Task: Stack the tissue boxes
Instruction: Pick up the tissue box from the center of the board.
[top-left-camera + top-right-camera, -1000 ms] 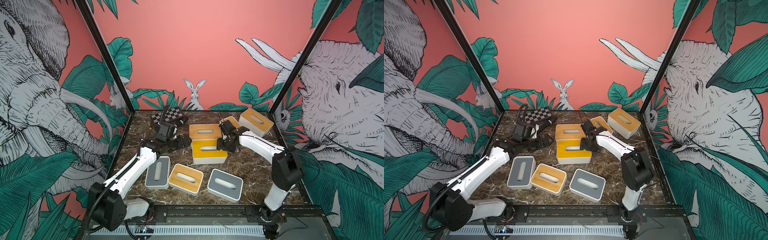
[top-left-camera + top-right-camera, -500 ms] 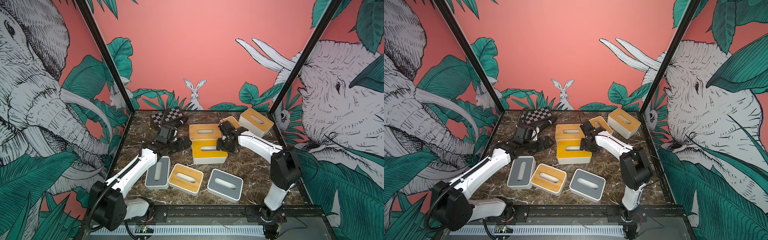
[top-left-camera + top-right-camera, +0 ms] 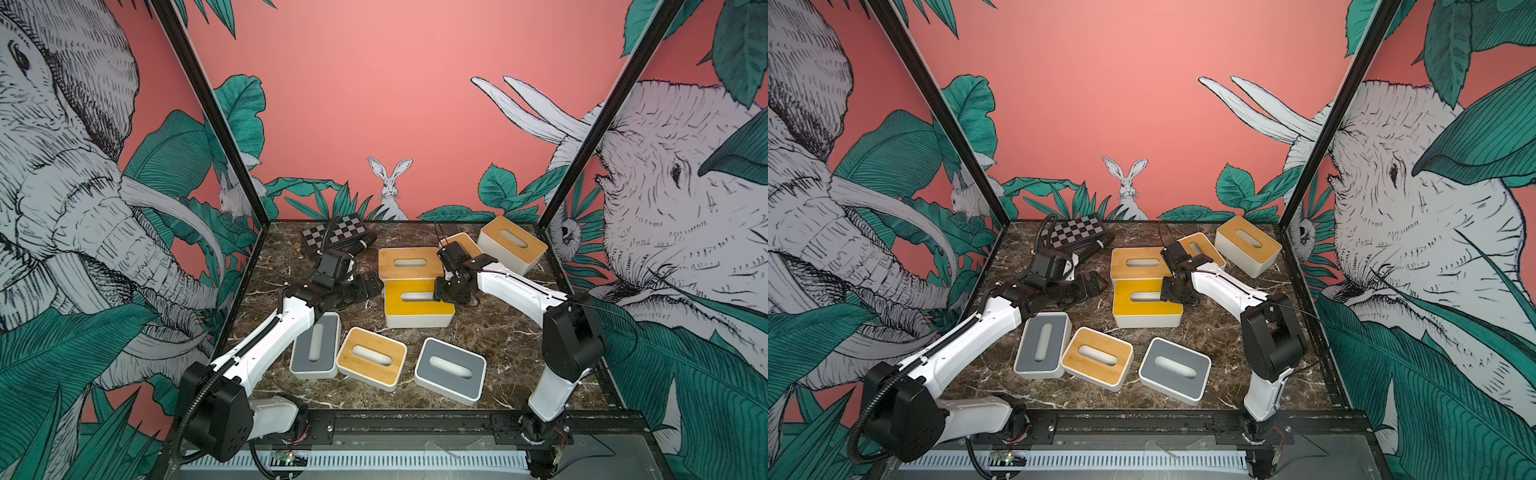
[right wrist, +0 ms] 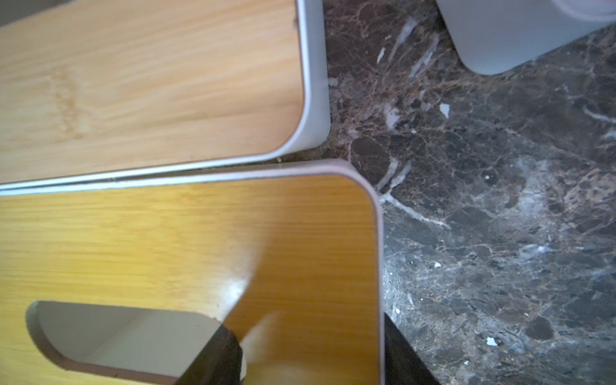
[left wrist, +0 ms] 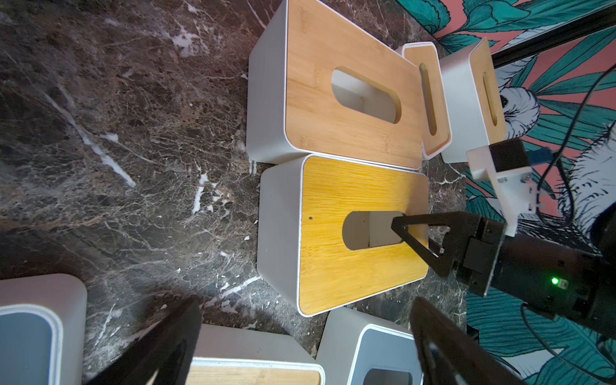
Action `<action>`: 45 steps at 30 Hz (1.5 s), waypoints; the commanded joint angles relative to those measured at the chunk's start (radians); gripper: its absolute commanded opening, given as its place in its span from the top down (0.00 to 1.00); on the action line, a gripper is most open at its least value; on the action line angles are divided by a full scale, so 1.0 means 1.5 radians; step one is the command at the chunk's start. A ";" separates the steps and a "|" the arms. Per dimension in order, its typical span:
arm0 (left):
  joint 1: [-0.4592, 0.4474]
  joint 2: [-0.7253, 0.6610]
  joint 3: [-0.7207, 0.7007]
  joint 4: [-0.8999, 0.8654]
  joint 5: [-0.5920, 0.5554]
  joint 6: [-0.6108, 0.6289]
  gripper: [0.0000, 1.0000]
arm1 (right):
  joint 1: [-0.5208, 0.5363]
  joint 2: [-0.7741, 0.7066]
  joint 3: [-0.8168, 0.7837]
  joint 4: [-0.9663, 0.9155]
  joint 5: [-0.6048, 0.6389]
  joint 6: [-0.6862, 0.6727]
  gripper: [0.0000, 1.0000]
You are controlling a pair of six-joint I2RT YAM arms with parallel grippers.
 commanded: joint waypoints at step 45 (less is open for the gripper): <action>0.061 -0.174 0.093 -0.076 -0.066 0.070 0.00 | -0.012 -0.021 0.365 -0.230 -0.060 -0.066 0.63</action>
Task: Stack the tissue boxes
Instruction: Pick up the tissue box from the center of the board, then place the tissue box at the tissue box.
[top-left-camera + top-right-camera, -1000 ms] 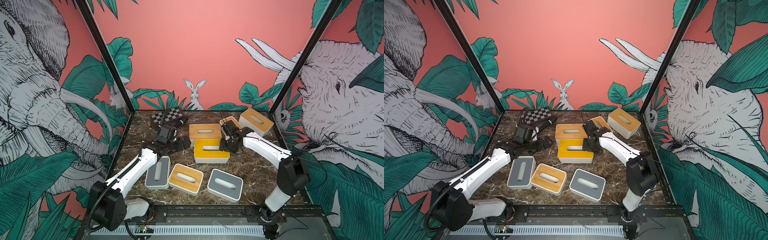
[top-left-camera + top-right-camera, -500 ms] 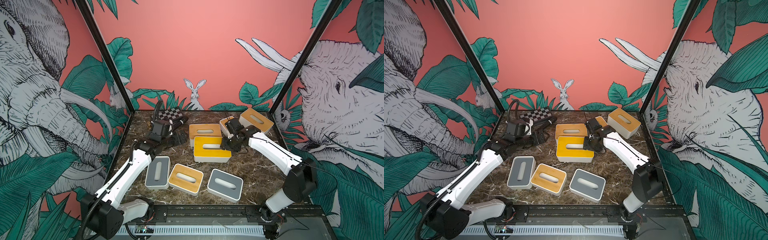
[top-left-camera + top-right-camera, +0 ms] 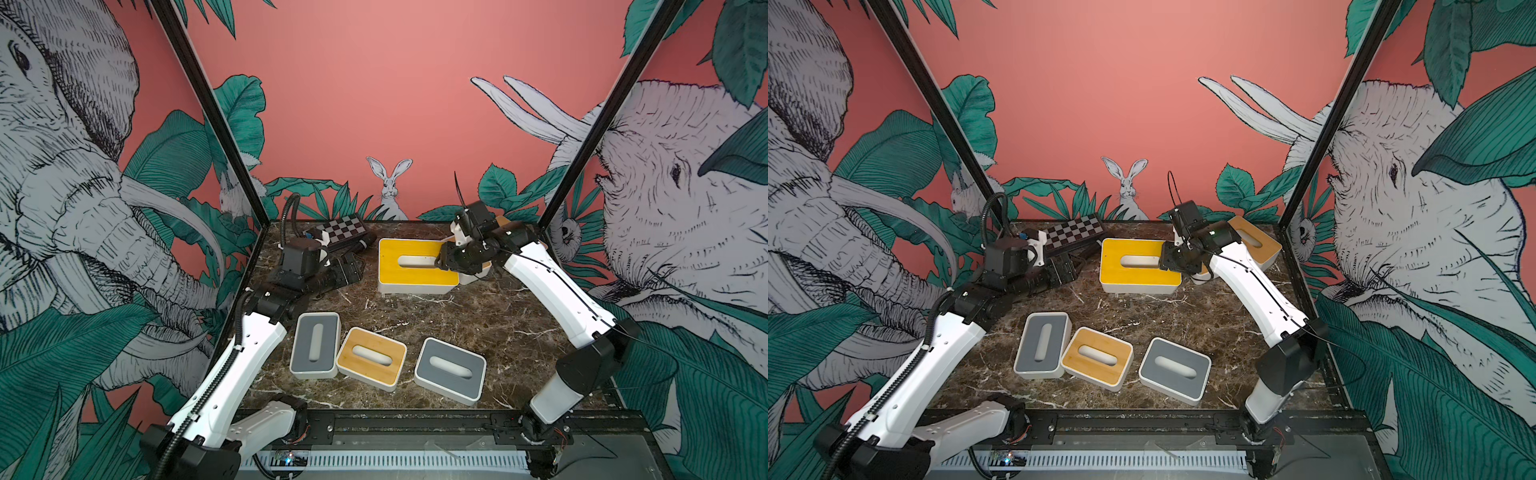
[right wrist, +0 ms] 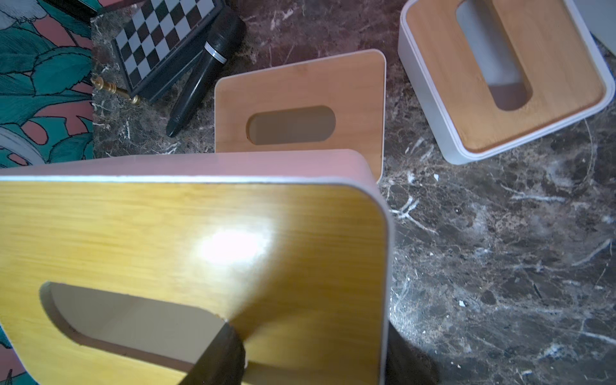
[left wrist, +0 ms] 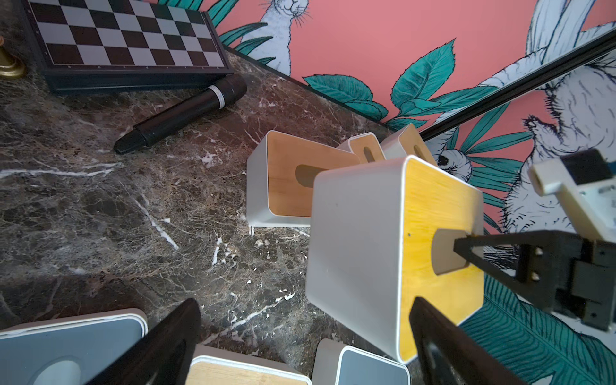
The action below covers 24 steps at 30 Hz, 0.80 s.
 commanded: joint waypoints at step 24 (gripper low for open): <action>0.003 -0.021 -0.049 0.051 0.008 -0.040 0.01 | -0.072 0.270 0.315 -0.098 -0.044 -0.088 0.63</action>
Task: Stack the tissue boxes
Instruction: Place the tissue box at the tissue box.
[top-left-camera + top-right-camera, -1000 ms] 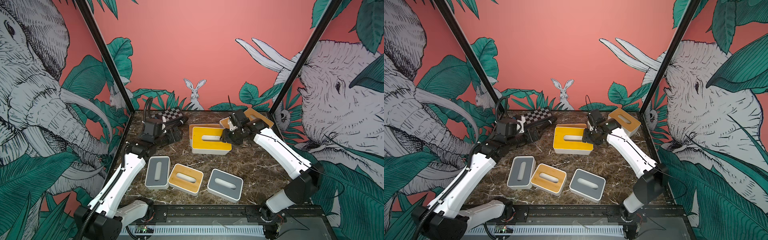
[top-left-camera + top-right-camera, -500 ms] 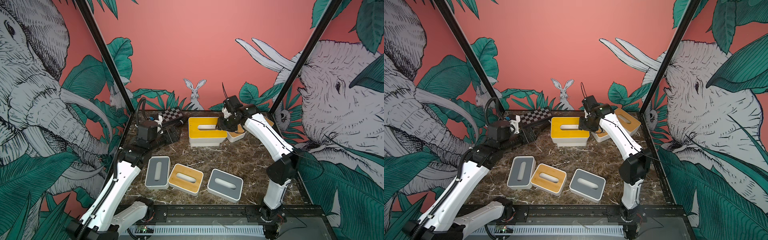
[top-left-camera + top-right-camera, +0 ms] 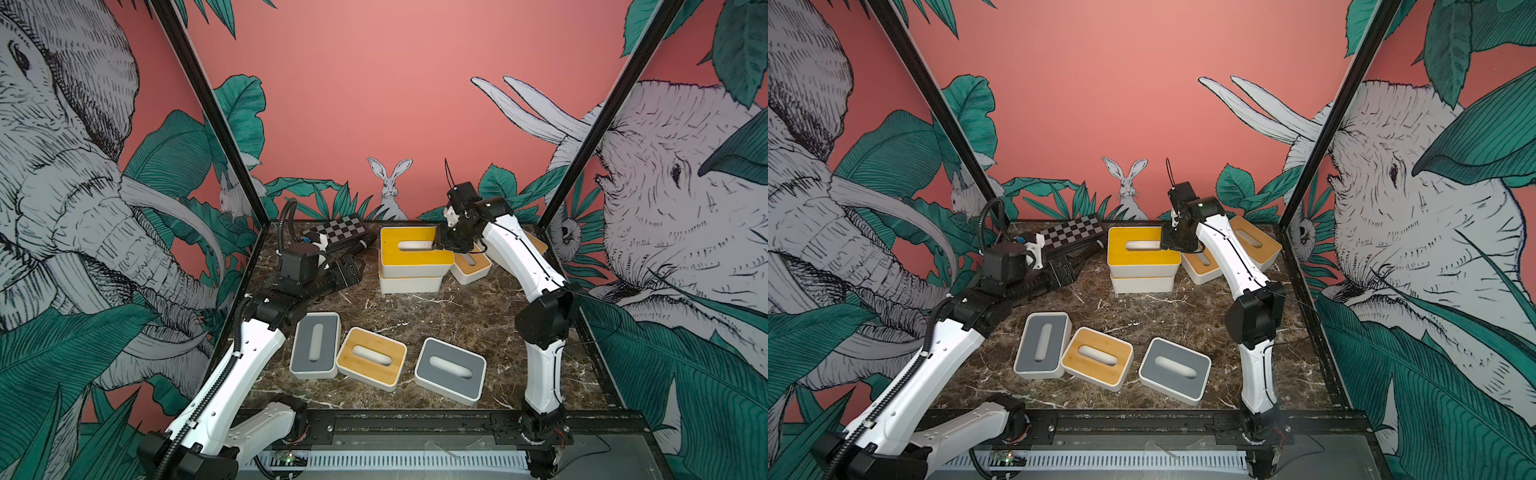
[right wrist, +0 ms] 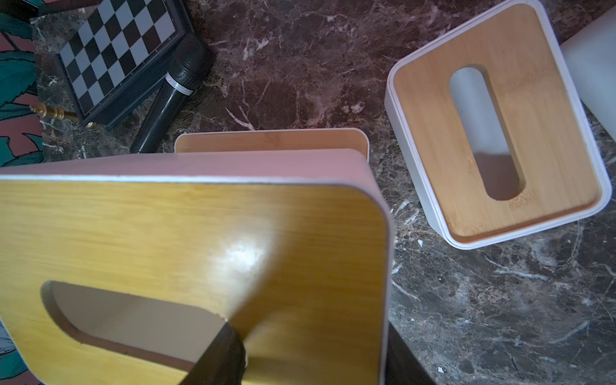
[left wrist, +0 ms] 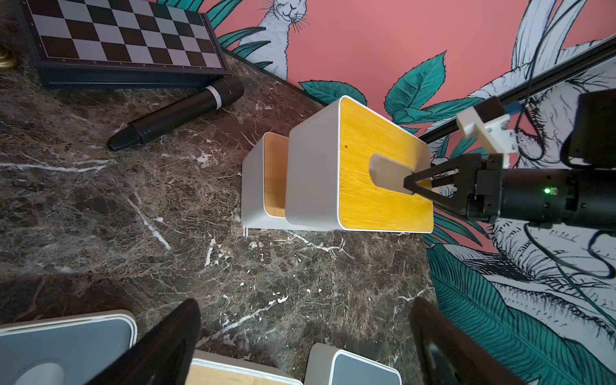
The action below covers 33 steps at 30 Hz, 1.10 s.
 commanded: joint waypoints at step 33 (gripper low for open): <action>0.002 -0.006 -0.044 0.038 0.009 -0.024 0.01 | -0.011 0.094 0.107 -0.026 -0.009 0.023 0.61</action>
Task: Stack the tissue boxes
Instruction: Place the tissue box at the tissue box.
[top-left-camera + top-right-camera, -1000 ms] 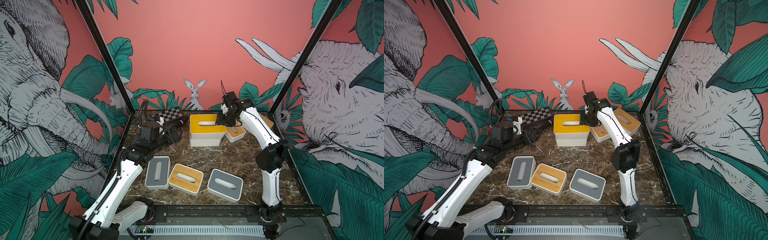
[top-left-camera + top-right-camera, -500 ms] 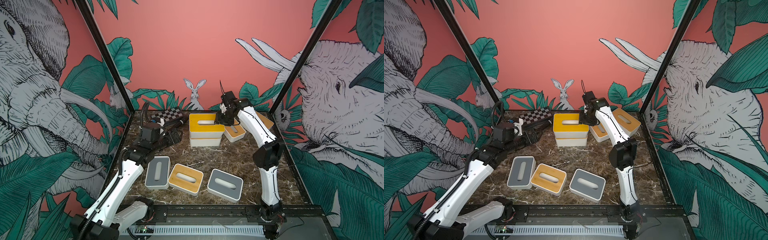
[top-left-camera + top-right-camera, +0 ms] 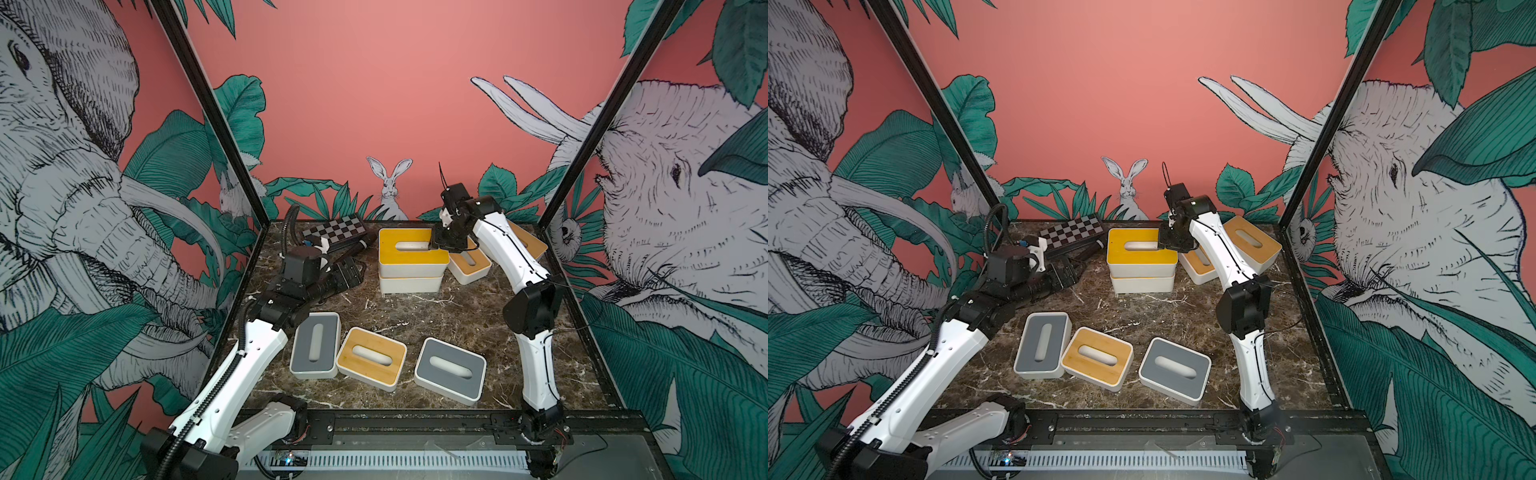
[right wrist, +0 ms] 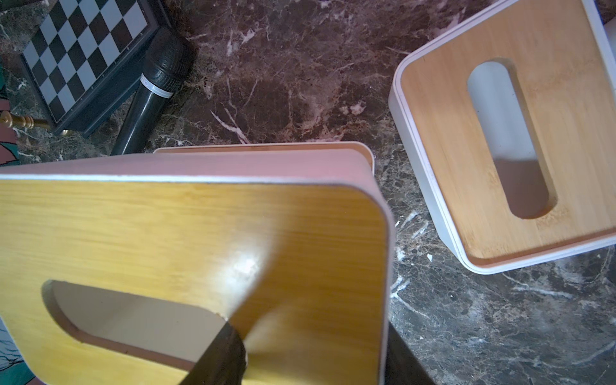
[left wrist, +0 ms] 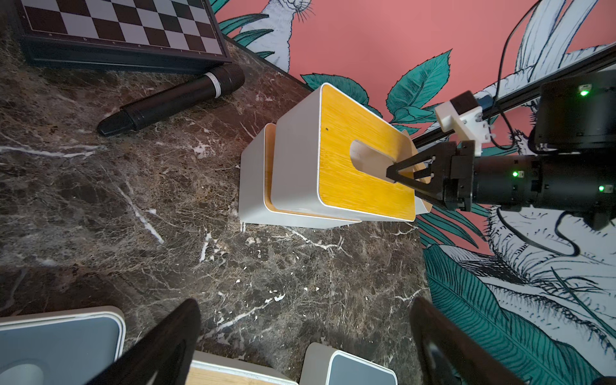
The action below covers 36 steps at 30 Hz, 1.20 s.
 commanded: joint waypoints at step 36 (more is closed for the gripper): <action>0.005 0.109 0.050 0.057 0.066 0.004 0.00 | -0.028 -0.106 -0.030 0.039 -0.019 0.010 0.05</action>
